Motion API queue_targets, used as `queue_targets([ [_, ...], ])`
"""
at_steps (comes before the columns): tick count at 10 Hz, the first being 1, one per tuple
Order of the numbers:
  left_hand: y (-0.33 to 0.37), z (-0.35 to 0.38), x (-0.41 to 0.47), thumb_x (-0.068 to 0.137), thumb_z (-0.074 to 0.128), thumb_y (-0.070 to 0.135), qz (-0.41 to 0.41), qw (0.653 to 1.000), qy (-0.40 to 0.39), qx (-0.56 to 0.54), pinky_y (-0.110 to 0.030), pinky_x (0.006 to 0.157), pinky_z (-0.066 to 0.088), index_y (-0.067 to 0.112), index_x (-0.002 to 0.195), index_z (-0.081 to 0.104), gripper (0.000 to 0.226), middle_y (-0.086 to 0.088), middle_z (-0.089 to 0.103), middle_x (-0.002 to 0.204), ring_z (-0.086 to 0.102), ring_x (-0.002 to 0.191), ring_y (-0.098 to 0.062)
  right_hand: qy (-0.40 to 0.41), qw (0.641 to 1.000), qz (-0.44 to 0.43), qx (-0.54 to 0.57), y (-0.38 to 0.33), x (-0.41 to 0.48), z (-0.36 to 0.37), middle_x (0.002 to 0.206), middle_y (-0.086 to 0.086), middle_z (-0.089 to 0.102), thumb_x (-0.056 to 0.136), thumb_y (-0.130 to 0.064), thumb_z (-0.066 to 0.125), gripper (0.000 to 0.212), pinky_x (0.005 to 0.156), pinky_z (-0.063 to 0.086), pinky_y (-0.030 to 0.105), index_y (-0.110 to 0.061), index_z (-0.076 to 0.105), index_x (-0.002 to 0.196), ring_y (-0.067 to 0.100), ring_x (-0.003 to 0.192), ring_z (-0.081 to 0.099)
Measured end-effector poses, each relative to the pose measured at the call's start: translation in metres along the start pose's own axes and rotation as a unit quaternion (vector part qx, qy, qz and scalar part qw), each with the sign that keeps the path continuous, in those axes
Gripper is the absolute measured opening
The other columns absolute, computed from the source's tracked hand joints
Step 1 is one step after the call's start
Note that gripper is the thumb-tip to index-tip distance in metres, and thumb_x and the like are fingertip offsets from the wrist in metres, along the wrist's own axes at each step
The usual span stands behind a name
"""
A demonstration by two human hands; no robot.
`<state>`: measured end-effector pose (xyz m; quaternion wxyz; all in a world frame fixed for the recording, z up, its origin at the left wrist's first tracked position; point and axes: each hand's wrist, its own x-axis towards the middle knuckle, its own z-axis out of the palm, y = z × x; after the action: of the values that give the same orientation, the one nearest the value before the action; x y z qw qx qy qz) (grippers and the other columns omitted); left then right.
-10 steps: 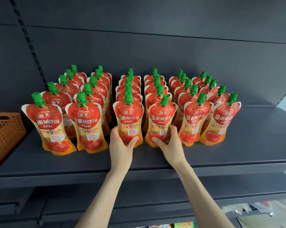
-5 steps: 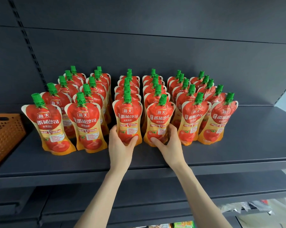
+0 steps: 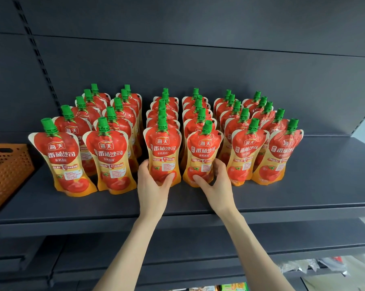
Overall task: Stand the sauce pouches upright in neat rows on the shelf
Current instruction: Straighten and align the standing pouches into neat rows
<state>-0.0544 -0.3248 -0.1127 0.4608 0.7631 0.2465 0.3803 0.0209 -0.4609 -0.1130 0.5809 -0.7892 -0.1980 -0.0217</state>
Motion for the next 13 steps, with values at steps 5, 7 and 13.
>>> queue_targets([
  [5, -0.0014, -0.0024, -0.0006, 0.076, 0.074, 0.022, -0.016, 1.000, -0.008, -0.006, -0.021, 0.081, 0.044, 0.009, 0.123, 0.040, 0.059, -0.007, 0.055, 0.123, 0.055, 0.112, -0.019, -0.007, 1.000, -0.001, -0.004, -0.0007, 0.0002, 0.0003, 0.132, -0.002, 0.050, 0.082, -0.024, 0.070, 0.065, 0.093, 0.041, 0.018, -0.017, 0.034, 0.136, 0.005, 0.116, 0.047],
  [7, 0.0019, -0.0058, 0.0011, 0.078, 0.072, 0.019, -0.010, 1.000, -0.024, 0.000, -0.021, 0.081, 0.043, 0.009, 0.118, 0.041, 0.052, -0.006, 0.056, 0.121, 0.051, 0.103, -0.010, -0.009, 1.000, 0.000, -0.005, 0.0003, 0.0007, -0.0005, 0.132, 0.000, 0.050, 0.083, -0.023, 0.069, 0.065, 0.095, 0.042, 0.021, -0.015, 0.034, 0.136, 0.009, 0.118, 0.048],
  [13, 0.0006, -0.0052, 0.0010, 0.077, 0.074, 0.020, -0.006, 1.000, -0.020, -0.006, -0.024, 0.085, 0.046, 0.010, 0.126, 0.040, 0.060, -0.006, 0.054, 0.124, 0.053, 0.112, -0.017, -0.012, 1.000, -0.002, -0.001, 0.0016, 0.0015, -0.0005, 0.130, -0.003, 0.051, 0.082, -0.024, 0.070, 0.064, 0.083, 0.041, 0.007, -0.017, 0.034, 0.135, 0.004, 0.114, 0.049],
])
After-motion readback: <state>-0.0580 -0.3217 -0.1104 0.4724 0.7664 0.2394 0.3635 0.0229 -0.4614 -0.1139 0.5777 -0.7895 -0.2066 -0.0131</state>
